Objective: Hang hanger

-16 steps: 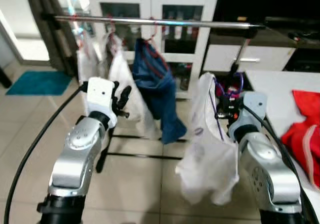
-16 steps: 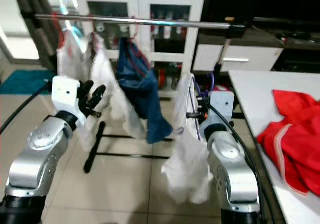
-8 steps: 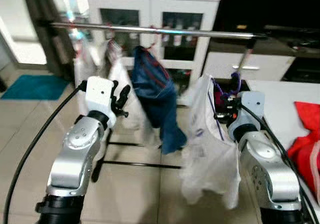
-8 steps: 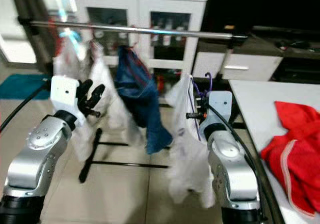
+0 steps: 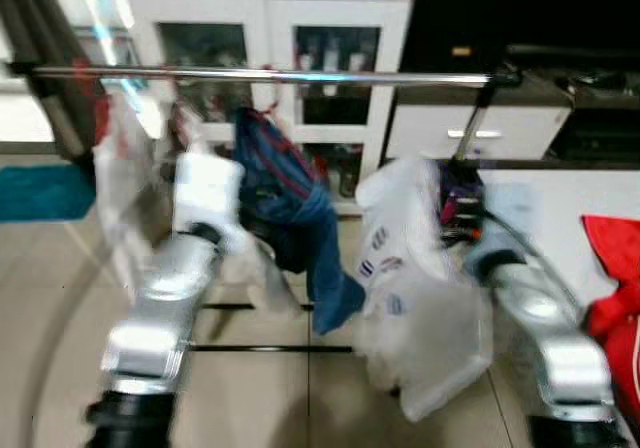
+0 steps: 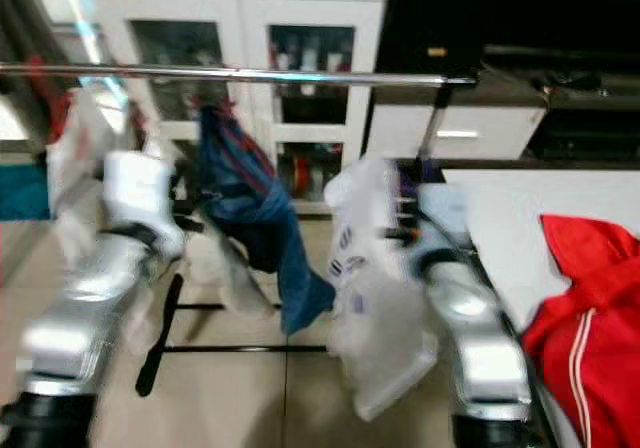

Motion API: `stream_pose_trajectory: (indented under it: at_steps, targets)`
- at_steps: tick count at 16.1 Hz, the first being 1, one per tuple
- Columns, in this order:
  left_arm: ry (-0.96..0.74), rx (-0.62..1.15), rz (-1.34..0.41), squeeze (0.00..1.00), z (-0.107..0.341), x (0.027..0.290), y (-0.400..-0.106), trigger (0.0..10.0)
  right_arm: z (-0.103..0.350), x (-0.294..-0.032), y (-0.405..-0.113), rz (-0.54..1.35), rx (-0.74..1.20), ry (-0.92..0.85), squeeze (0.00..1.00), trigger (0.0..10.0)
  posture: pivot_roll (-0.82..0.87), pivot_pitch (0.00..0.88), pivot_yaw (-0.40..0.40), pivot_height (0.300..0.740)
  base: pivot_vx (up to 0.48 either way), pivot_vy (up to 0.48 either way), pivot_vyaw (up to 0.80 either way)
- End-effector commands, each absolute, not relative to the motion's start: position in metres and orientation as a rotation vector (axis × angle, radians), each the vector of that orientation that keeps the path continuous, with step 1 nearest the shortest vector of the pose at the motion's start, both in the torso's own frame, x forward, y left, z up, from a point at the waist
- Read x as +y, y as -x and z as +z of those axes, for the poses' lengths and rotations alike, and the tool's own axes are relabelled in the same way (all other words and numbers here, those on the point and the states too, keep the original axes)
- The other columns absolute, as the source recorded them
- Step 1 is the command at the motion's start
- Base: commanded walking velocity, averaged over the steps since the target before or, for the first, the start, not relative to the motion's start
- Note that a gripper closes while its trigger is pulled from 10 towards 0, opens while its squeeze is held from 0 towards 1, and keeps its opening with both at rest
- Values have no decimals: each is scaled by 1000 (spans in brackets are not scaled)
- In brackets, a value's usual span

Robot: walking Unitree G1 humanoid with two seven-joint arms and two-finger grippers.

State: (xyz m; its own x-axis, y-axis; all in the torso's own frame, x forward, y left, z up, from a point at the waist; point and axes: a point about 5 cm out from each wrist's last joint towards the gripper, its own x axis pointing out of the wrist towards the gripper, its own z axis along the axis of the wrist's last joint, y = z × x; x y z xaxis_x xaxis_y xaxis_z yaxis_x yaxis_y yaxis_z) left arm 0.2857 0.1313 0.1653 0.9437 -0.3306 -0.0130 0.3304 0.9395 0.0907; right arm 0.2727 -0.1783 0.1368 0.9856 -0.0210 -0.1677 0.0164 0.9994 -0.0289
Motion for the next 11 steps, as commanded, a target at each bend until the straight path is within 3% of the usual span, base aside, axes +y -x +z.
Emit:
stream_pose_trajectory:
  at_steps: [1,11]
  targets:
    - [-111,-10,-306,0,170,142,-287,10000,147,-171,-275,5,119,24,0,10000,95,0,-8,740,375,0,0]
    - [-124,-7,-322,0,170,139,-287,10000,153,-174,-279,31,82,62,0,10000,92,0,-2,740,374,0,0]
